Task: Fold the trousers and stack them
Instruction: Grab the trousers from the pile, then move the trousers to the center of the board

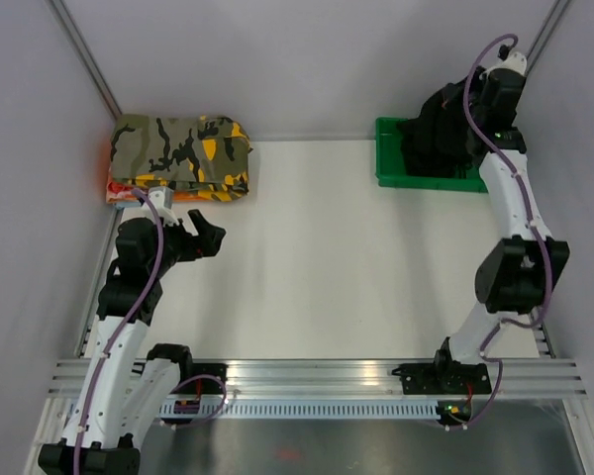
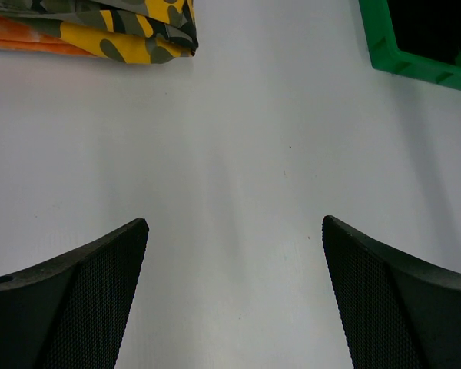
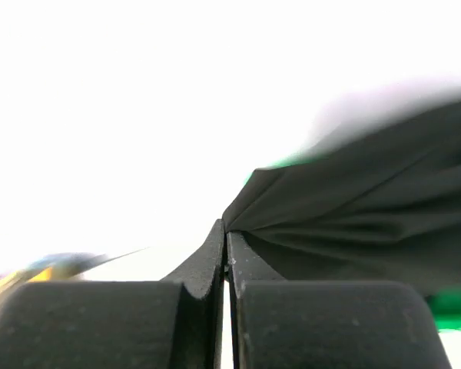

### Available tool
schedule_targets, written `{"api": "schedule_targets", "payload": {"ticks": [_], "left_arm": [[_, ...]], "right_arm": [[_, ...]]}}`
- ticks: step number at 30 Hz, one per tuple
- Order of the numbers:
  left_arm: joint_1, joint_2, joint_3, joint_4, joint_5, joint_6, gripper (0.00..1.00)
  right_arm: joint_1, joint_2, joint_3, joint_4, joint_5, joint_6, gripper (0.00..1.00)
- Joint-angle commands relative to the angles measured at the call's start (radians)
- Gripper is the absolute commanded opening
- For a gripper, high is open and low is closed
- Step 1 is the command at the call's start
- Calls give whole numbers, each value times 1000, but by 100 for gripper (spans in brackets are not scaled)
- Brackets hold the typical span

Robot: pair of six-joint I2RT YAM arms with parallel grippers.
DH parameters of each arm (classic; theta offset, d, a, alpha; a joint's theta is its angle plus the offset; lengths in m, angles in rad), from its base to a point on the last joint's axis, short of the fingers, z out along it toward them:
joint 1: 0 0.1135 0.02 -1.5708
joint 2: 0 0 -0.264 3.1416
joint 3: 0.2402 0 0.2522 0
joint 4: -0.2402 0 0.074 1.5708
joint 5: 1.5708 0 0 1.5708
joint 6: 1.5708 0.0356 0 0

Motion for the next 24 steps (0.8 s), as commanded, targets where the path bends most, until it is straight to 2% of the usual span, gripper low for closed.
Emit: {"api": "schedule_targets", "payload": {"ticks": [1,5,10,13,16,17,20,24], "left_arm": [[-2,-8,-1,54,49,30,100],[-2,-14,-4,63,92,27,100],[-2,-17,-1,69,116,27,100],[-2,-25,-1,63,90,25,100],[-2,-32,2,54,61,21,100],[-2,-36,2,51,54,21,100],[-2,-39,4,43,32,19,100],[-2,-37,1,45,35,19,100]], "right_arm": [[153,-283,-21,-29,-141,-113,0],[339,-452,-43,-138,-117,-202,0],[487,-582,-82,-274,-222,-123,0],[574,-664,-176,-281,-246,-89,0],[608,-731,-369,-235,-285,-15,0],[617,-743,-485,-224,-280,6,0],[663,-762,-686,-215,-250,48,0],[742,-725,-826,-286,-167,48,0]]}}
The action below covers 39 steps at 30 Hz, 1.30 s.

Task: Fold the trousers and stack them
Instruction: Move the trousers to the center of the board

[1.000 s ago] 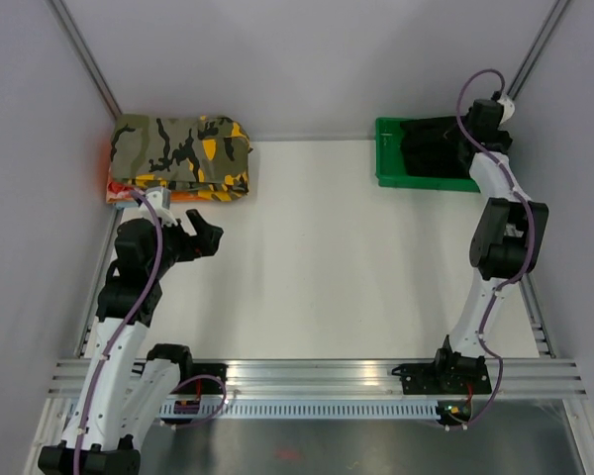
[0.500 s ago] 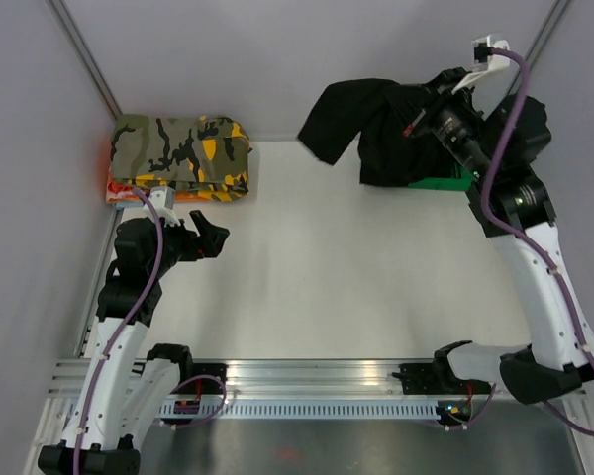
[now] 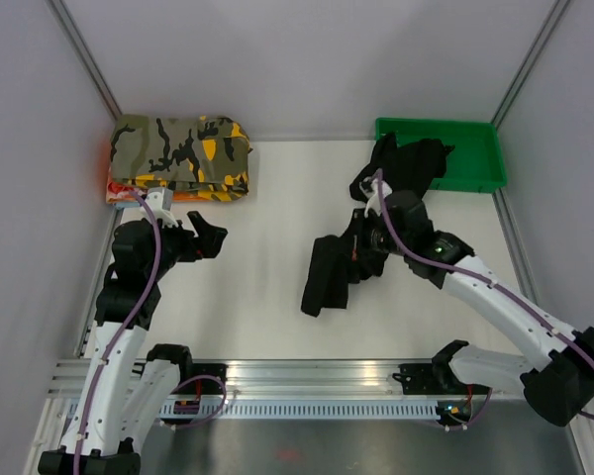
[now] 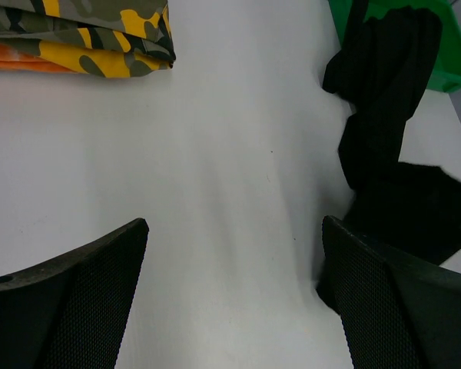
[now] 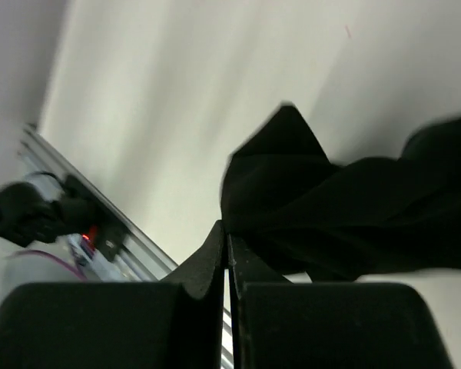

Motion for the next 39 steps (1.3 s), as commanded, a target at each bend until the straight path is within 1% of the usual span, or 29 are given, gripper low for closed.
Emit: {"api": "schedule_targets", "payload": {"ticks": [1,2,3,4,5,7,11,12,14,15,16,17,18,20,21,22,23,25,26,27,28,29,30,31,32,33,34,37,39], "left_arm": [[-2,-4,1,23,-21,18,100],[-2,-2,1,23,-21,19,100],[-2,0,-1,22,-20,18,100],[0,0,-1,23,-18,16,100],[-2,4,-1,20,-18,18,100],[-2,6,-1,22,-18,16,100],[-2,18,-1,20,-15,19,100],[-2,19,1,20,-15,19,100],[-2,19,1,17,-18,21,100],[-2,19,1,17,-18,19,100],[-2,19,1,19,-16,21,100],[-2,19,-1,20,-15,21,100],[-2,23,-1,22,-7,22,100],[-2,27,-1,22,-4,24,100],[-2,32,1,22,-4,25,100],[-2,38,1,23,-3,25,100],[-2,39,2,23,-4,27,100],[-2,46,2,26,-6,28,100],[-2,47,2,26,-6,28,100],[-2,49,2,26,-3,28,100],[-2,52,2,26,0,28,100],[-2,52,5,23,0,28,100],[-2,49,7,22,-1,30,100],[-2,43,7,20,-4,30,100],[-2,38,7,19,-12,30,100],[-2,32,4,19,-13,28,100],[-2,20,2,20,-13,28,100],[-2,4,-2,28,-16,30,100],[-2,4,-4,34,-15,33,100]], "right_arm": [[41,7,-59,-74,132,41,3],[41,26,-60,-111,187,44,3],[41,35,-56,-190,250,44,0],[41,39,-47,-226,399,49,0],[39,43,-36,-254,468,62,0],[13,29,-24,-274,549,50,0],[-80,13,60,-335,623,6,0],[-141,18,71,-398,649,12,0],[-218,27,67,-444,643,3,0],[-294,36,61,-472,607,-10,5],[-318,44,62,-488,535,-43,41],[-330,56,90,-508,521,-56,63],[-332,59,116,-537,521,-65,93],[-332,59,212,-551,528,-82,98],[-332,58,254,-552,533,-91,98],[-332,64,331,-545,543,-108,98],[-332,84,364,-535,551,-117,98],[-333,122,422,-454,560,-141,98],[-333,191,433,-385,557,-161,98],[-335,237,447,-351,529,-169,98],[-335,338,479,-322,513,-181,98],[-335,393,498,-270,507,-181,98],[-335,445,540,-248,520,-178,98],[-335,549,565,-231,548,-175,98],[-339,600,587,-199,607,-172,98],[-347,645,637,-190,623,-171,98],[-355,727,663,-173,626,-169,98],[-379,858,777,-171,642,-178,97],[-381,900,843,-167,689,-209,97]]}}
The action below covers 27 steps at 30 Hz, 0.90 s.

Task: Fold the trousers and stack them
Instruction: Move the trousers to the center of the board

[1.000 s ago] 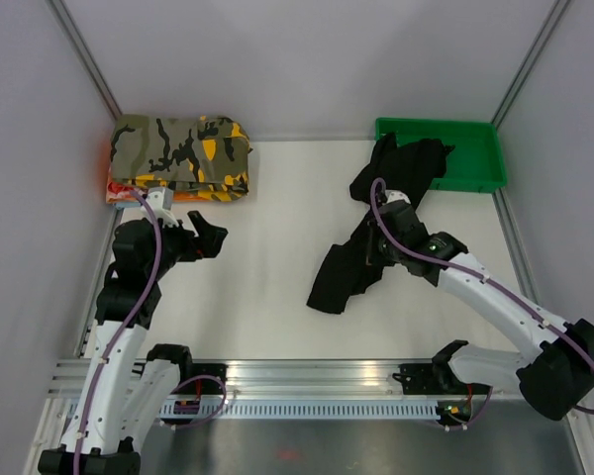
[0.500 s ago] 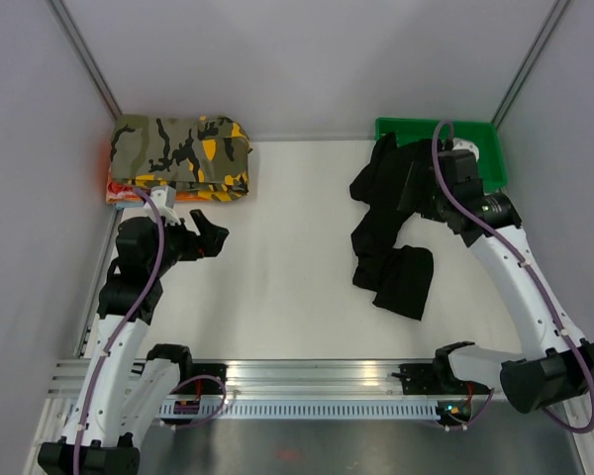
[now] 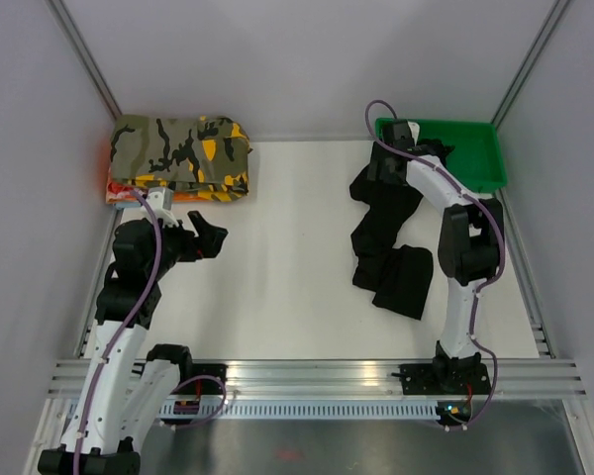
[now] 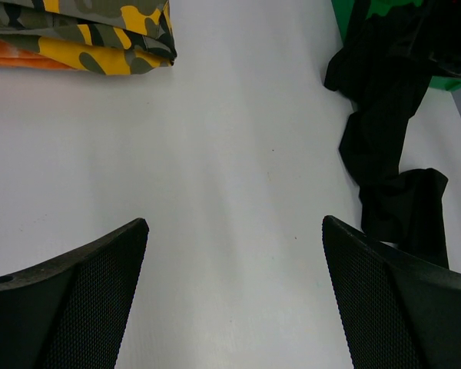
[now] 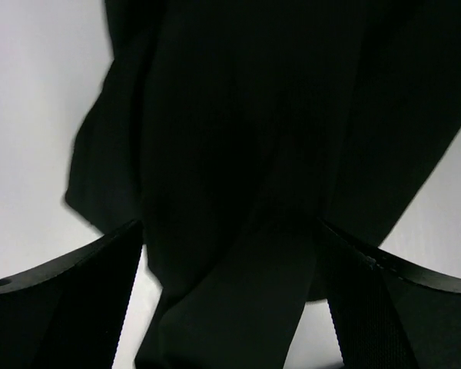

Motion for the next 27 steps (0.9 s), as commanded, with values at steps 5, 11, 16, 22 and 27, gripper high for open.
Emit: {"api": "schedule_targets", "payload": {"ticks": [5,11,16,22,27], "left_arm": [[-2,-1,-2,33,-6,34,100],[-2,5,-2,37,0,36,100],[-2,5,-2,37,-1,39,100],[-2,2,-2,36,-12,39,100],[0,-3,-4,33,-20,40,100]], "right_arm": [[-37,81,219,51,184,-90,97],[-111,128,239,93,121,-73,97],[-139,235,257,116,57,-75,97],[-139,309,308,119,34,-81,64],[-140,236,282,186,70,-96,0]]}}
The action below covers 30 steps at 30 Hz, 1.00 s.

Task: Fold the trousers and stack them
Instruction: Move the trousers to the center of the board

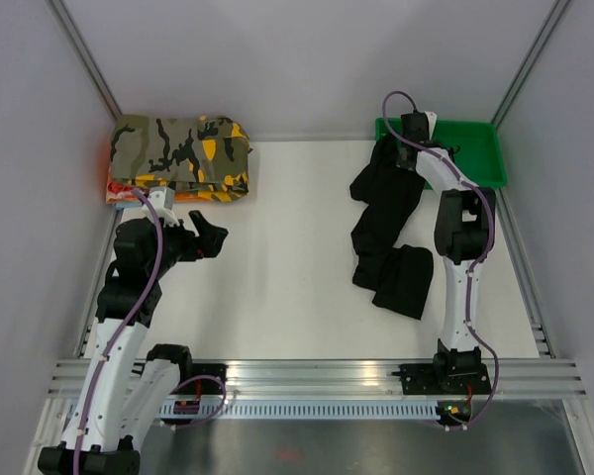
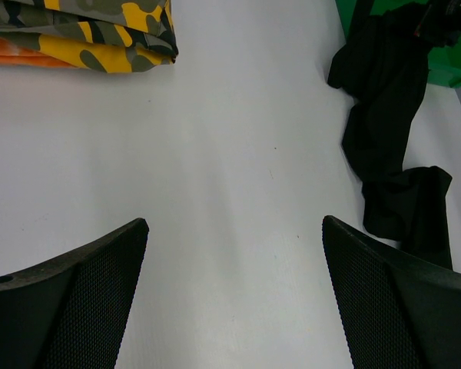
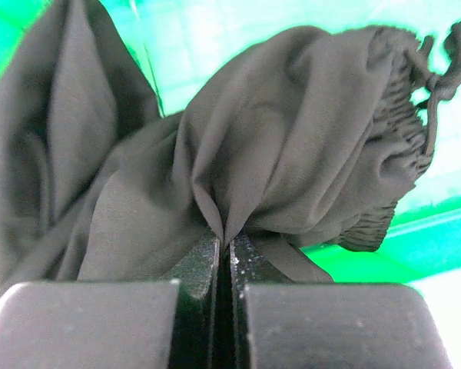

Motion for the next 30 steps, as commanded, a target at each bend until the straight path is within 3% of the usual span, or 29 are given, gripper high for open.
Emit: {"api": "schedule_targets", "payload": {"ticks": [1,5,11,15,17,23,25,30], "left_arm": [[-2,-6,-4,34,-20,31,100],[-2,-3,-4,35,-16,30,100],[-2,-5,-4,39,7,27,100],[-2,-12,-2,43,22,27,100],[0,-18,-1,42,26,28,100],[0,-70,28,-24,39,-21,100],[-2,-93,47,-69,36,-31,100],[0,-124,96,-112,36,-36,100]], "right_arm": [[1,-106,0,81,14,-13,0],[4,-243,-1,113,-76,-41,0],[42,-509,-85,164,-351,-78,0],[265,-684,-156,115,-430,-208,0],[385,-778,-231,100,-494,-201,0],[553,-1037,-576,222,-644,19,0],[576,-1100,-718,247,-682,46,0],[584,-1093,-914,166,-607,56,0]]}}
